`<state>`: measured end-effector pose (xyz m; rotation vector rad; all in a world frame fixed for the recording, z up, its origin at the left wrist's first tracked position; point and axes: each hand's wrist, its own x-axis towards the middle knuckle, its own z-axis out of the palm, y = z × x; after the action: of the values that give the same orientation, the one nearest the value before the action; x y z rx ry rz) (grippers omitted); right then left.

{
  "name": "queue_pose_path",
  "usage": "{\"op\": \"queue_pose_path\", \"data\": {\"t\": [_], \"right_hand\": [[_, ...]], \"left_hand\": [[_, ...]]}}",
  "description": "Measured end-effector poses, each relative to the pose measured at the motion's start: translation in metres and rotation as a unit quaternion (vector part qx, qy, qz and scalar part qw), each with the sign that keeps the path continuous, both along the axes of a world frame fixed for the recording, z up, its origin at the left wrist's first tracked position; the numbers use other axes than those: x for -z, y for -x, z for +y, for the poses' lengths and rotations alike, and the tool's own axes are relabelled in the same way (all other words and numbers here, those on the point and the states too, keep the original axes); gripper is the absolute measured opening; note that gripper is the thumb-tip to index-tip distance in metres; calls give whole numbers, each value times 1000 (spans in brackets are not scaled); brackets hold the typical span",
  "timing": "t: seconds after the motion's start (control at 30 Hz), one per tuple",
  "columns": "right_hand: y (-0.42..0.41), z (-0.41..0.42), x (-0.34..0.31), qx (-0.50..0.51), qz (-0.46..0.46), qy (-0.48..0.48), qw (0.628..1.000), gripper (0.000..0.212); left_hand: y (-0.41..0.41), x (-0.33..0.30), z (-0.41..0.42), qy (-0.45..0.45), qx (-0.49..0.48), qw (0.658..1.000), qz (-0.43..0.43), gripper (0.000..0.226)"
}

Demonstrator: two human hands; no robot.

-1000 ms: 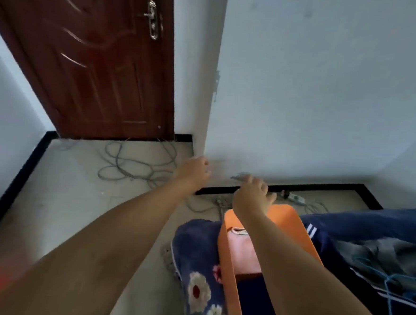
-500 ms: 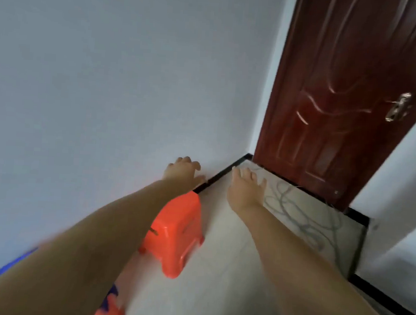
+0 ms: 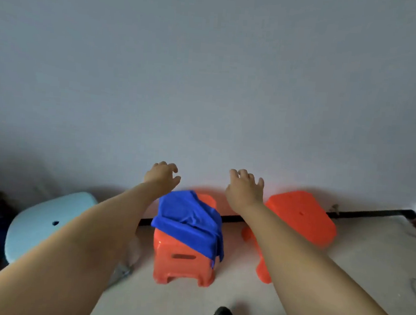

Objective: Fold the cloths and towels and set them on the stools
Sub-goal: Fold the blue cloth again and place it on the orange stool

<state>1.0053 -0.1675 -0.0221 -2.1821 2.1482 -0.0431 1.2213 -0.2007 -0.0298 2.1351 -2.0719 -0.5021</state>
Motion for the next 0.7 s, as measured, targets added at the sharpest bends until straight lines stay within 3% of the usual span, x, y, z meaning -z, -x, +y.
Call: {"op": "queue_pose_path", "data": {"t": [0.17, 0.43, 0.57, 0.7], "right_hand": [[-34, -45, 42, -34, 1, -55, 998, 46], [-28, -138, 127, -15, -4, -133, 991, 44], [-28, -177, 180, 2, -19, -199, 980, 41], [-31, -201, 233, 8, -7, -267, 964, 38]], "left_hand": [[-46, 44, -19, -62, -51, 997, 20, 37], [-34, 127, -88, -163, -72, 982, 70, 27], [-28, 180, -109, -234, -122, 958, 117, 28], [-22, 241, -111, -315, -216, 907, 177, 32]]}}
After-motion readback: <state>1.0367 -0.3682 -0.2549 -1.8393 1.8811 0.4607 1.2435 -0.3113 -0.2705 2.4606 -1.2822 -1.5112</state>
